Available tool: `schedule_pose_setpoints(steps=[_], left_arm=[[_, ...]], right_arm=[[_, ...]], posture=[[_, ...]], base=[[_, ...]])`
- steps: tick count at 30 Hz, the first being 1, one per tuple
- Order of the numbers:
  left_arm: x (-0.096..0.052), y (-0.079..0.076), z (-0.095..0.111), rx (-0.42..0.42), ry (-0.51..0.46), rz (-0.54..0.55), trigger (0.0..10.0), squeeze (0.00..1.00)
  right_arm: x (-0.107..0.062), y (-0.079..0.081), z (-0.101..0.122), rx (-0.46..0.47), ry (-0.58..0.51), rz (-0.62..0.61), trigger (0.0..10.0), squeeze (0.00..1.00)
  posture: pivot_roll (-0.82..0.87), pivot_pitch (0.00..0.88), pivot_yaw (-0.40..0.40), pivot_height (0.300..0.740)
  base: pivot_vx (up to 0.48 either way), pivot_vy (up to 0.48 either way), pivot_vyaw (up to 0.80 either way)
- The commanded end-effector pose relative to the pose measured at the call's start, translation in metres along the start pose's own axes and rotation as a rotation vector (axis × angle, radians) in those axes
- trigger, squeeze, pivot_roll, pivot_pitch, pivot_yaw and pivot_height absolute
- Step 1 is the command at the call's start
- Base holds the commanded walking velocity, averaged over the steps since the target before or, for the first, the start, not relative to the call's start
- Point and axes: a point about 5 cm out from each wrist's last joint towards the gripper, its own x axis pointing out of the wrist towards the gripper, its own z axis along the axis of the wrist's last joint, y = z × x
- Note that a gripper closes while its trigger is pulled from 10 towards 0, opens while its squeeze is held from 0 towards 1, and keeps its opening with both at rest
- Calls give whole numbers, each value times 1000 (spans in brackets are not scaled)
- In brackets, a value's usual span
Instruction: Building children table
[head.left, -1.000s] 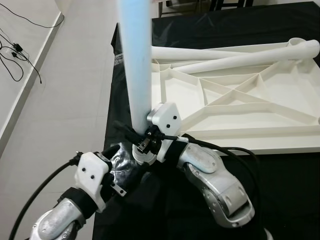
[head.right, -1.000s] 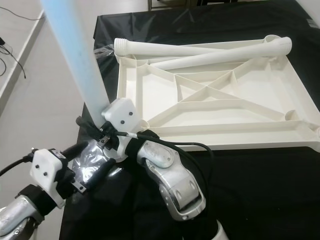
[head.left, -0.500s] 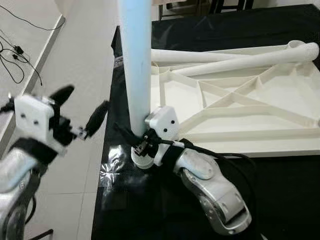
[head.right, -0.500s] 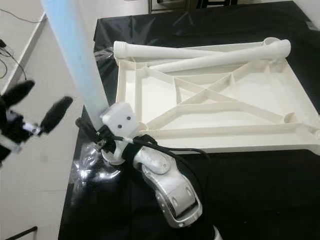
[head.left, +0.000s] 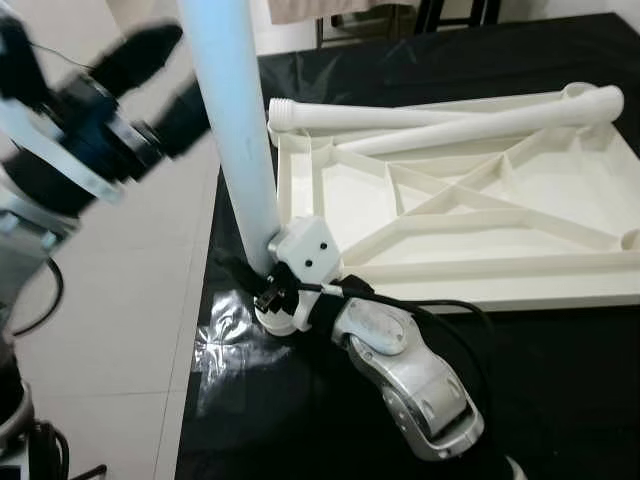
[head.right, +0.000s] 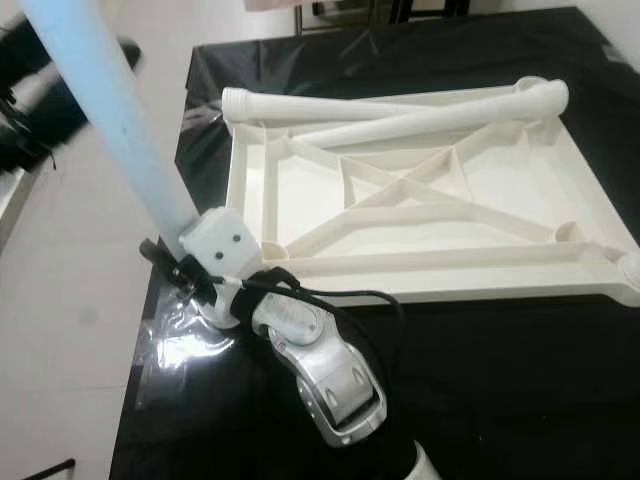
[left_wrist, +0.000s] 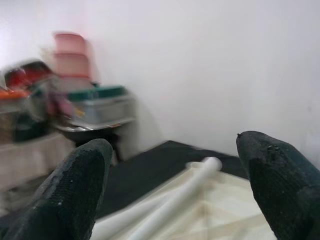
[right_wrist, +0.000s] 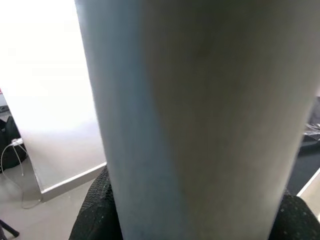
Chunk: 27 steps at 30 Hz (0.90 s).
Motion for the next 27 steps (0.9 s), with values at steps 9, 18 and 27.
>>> schedule_pose_setpoints(steps=[9, 18, 27], left_arm=[[-5, -5, 60, 50, -90, -201, 10000, 0], [-29, -16, 89, -67, -192, -291, 10000, 0], [-36, -23, 46, -122, -34, -260, 10000, 0]], right_arm=[[-6, 23, -92, 113, 446, 65, 10000, 0], [-5, 23, -94, 110, 446, 78, 10000, 0], [-3, 24, -93, 106, 441, 84, 10000, 0]], posture=[[25, 245, 73, 740], [24, 241, 64, 740], [18, 231, 62, 740]], base=[[0, 0, 0], [0, 0, 0], [0, 0, 0]])
